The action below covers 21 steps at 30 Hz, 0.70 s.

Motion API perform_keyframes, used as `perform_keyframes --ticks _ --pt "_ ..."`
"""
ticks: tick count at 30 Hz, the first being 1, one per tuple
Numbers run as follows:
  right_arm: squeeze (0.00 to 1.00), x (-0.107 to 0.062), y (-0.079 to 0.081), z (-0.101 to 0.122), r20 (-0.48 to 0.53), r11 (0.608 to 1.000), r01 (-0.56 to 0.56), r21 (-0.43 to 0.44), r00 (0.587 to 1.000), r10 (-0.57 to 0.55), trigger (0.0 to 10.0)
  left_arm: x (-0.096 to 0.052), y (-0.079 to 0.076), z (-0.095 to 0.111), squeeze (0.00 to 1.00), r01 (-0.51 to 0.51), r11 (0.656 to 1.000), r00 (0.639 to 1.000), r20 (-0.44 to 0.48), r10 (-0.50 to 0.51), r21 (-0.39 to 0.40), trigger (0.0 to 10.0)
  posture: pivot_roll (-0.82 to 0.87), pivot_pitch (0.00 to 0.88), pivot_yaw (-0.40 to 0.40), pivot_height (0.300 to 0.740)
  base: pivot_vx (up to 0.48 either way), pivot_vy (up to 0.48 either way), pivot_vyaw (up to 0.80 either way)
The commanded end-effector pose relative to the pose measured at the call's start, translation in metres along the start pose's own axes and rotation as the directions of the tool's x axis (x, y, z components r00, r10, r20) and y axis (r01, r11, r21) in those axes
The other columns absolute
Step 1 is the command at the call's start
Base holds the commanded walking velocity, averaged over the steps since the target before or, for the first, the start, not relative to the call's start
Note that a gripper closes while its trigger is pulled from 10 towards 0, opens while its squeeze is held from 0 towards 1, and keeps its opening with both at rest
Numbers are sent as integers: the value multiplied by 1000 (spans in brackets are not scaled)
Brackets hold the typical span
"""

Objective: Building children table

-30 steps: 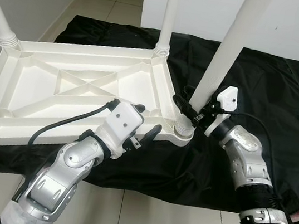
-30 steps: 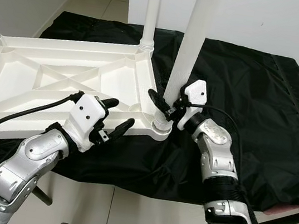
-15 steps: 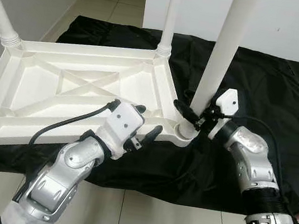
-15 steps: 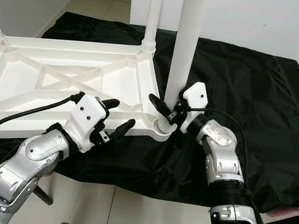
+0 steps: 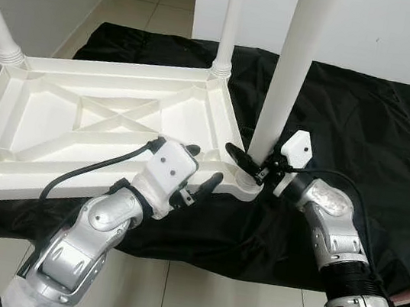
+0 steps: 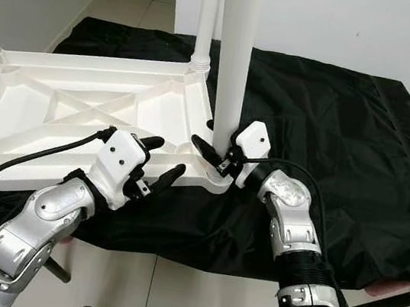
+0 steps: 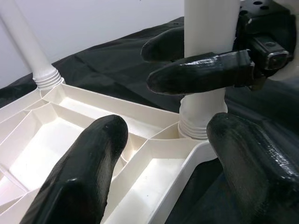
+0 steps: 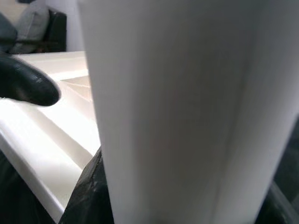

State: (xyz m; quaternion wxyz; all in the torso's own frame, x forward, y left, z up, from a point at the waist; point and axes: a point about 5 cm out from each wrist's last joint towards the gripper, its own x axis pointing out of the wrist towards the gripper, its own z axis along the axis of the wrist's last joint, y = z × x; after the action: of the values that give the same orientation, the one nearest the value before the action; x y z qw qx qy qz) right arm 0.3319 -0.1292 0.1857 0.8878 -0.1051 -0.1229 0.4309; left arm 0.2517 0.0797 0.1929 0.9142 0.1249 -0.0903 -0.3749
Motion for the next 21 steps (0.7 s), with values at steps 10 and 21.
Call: perform_keyframes --ticks 10,21 --pt "0 1 6 -37 -163 969 86 231 985 -48 10000 -1 -2 0 0 4 1000 1000 -10 -4 1 10000 1 108 12 740 0 0 0" --pt "0 3 5 -44 -215 947 150 284 972 -90 10000 -2 -1 0 0 -3 1000 1000 -15 3 3 10000 8 111 9 740 0 0 0"
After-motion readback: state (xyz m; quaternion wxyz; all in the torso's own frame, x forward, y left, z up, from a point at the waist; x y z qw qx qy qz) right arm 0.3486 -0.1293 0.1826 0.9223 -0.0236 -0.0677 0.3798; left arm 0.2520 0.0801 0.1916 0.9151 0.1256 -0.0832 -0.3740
